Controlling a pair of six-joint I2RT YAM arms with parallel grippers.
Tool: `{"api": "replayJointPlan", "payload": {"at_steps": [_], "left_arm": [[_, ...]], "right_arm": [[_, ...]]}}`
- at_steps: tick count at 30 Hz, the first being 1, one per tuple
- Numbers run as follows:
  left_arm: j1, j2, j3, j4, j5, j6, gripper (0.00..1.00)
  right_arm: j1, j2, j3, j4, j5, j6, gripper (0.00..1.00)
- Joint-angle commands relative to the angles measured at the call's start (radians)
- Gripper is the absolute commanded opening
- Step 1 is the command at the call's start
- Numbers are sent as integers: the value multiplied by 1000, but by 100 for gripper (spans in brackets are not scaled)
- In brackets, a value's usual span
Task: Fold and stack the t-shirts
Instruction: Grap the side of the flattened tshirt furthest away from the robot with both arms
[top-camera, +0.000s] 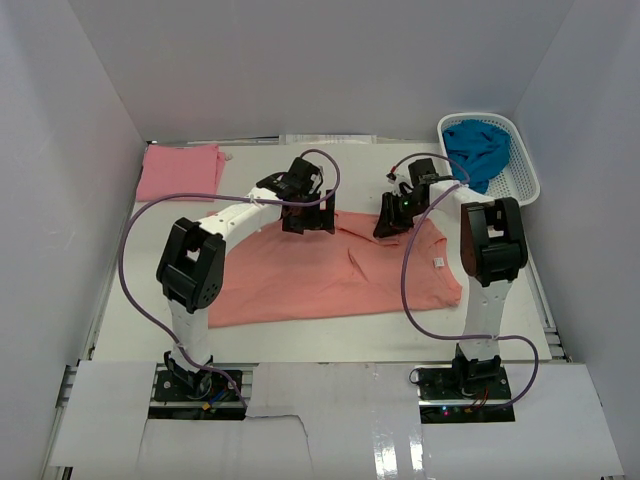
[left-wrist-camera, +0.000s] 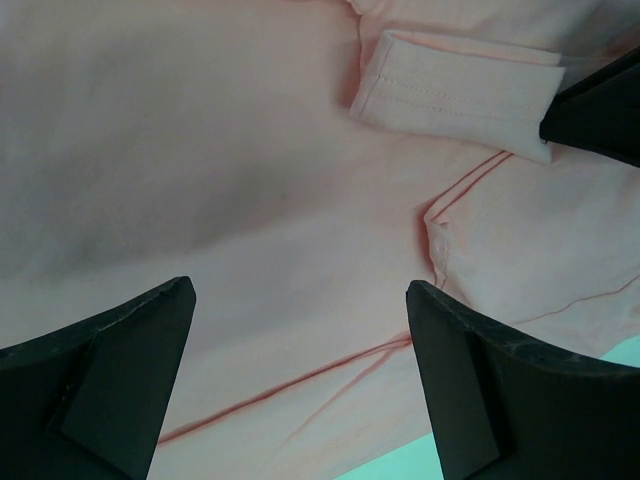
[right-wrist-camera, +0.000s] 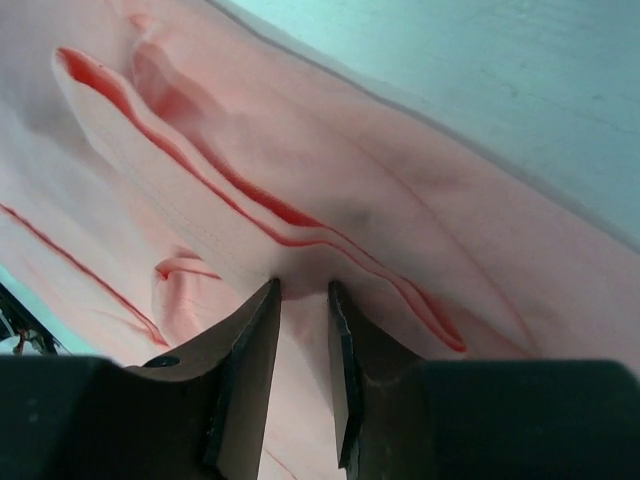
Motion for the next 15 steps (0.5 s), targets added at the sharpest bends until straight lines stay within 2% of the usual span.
{"api": "replayJointPlan", "payload": {"at_steps": [1,9,11,13,15], "left_arm": [[-5,-2,29,-8,-11,7,98],[-7,-7,29,-10,-17,12,98],[-7,-7,27,-10,-18,14,98],[-7,-5,27,-10,-15,12,98],[-7,-5,27,-10,-12,12,98]], "right_arm": [[24,-71,-31,20,-38,-18,32],[56,-171,-134,26,-52,-32,35],[55,-190,-148,27,-33,-32,40],[52,-203,-149,29,3,-20,53],[47,-209,-140,31,42,-8,57]]}}
